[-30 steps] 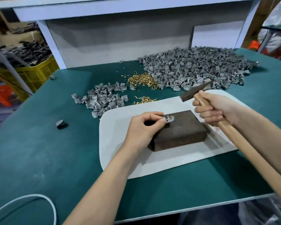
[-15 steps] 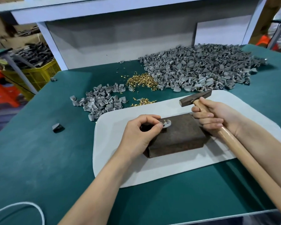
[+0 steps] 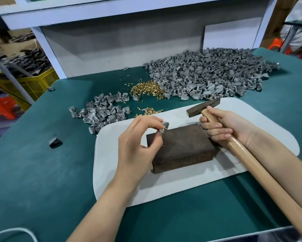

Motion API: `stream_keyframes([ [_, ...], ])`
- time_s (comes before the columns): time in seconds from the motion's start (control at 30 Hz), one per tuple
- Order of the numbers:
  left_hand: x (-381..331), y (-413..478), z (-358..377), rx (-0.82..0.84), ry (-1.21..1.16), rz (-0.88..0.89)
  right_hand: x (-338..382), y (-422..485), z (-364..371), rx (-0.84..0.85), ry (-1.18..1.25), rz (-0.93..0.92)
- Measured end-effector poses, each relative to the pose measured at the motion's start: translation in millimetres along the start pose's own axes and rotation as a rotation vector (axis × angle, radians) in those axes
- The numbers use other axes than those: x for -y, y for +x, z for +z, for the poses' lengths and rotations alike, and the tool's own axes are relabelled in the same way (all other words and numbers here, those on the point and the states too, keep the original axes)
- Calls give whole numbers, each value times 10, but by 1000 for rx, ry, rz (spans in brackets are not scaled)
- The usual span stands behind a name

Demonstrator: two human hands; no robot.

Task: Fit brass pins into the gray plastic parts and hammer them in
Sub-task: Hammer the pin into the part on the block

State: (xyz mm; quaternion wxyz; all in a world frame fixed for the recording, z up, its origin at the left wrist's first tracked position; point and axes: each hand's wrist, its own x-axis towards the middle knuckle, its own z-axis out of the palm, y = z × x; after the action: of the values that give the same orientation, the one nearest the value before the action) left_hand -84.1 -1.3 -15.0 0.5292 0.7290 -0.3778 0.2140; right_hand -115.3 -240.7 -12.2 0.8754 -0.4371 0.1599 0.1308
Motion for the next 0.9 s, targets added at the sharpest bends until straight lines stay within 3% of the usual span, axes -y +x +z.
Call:
stream_keyframes([
  [0.17,-4,-18,12,-51,63,127,8,3,-2,7,-5,9],
  [0.53,-13,-19,17,-52,77,132,7,8,-19,9,-24,11],
  [0.9,-28,-14,48,40,93,-144,9,-4,-6,-8,-56,10],
])
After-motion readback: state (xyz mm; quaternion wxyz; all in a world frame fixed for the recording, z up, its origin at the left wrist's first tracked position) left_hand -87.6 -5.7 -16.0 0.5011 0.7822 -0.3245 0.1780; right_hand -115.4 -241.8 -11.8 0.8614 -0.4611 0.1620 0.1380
